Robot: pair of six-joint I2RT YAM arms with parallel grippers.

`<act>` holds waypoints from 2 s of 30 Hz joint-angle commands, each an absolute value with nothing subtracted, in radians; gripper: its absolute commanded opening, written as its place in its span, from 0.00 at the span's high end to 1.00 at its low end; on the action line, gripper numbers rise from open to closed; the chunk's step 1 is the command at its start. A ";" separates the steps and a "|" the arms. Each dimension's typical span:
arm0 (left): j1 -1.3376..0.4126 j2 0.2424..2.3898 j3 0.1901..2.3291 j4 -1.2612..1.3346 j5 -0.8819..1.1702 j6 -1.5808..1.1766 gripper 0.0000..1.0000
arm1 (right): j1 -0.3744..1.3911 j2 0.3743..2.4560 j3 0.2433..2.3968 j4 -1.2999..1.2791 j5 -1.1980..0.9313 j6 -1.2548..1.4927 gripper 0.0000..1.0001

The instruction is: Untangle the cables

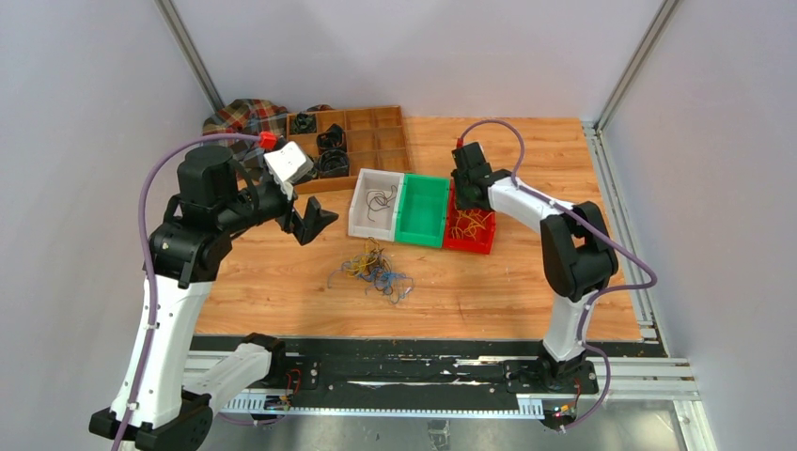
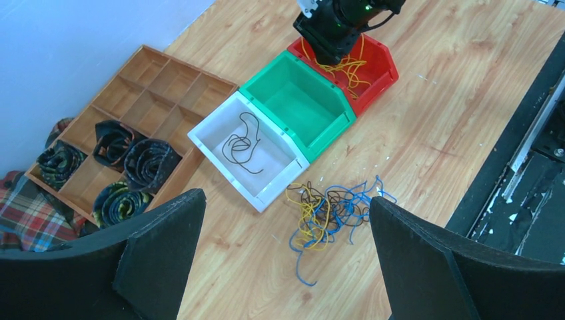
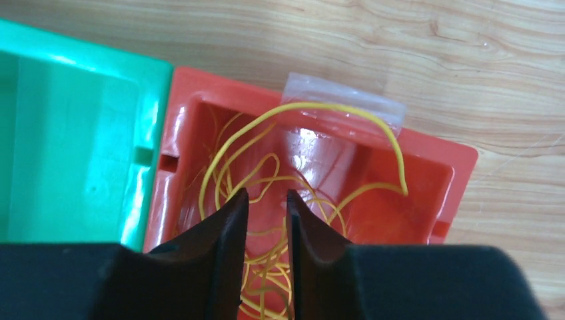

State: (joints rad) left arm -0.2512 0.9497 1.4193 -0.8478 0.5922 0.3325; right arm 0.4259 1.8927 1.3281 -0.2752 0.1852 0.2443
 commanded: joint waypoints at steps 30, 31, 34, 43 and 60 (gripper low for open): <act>-0.257 0.936 1.449 -0.839 0.585 0.341 0.02 | 0.339 1.614 1.172 -0.345 0.200 0.574 0.63; -0.258 0.936 1.450 -0.839 0.584 0.342 0.02 | 0.340 1.620 1.175 -0.351 0.199 0.575 0.63; -0.258 0.934 1.453 -0.839 0.582 0.344 0.02 | 0.347 1.630 1.179 -0.354 0.203 0.576 0.62; -0.258 0.934 1.458 -0.839 0.581 0.346 0.02 | 0.380 1.677 1.212 -0.391 0.247 0.570 0.61; -0.258 0.926 1.456 -0.839 0.567 0.354 0.02 | 0.467 1.829 1.306 -0.417 0.419 0.495 0.98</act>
State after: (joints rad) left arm -0.2512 0.9421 1.4307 -0.8482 0.5747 0.3428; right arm 0.4389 1.7760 1.2602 -0.3874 0.3397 0.5304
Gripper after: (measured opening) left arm 0.979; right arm 0.040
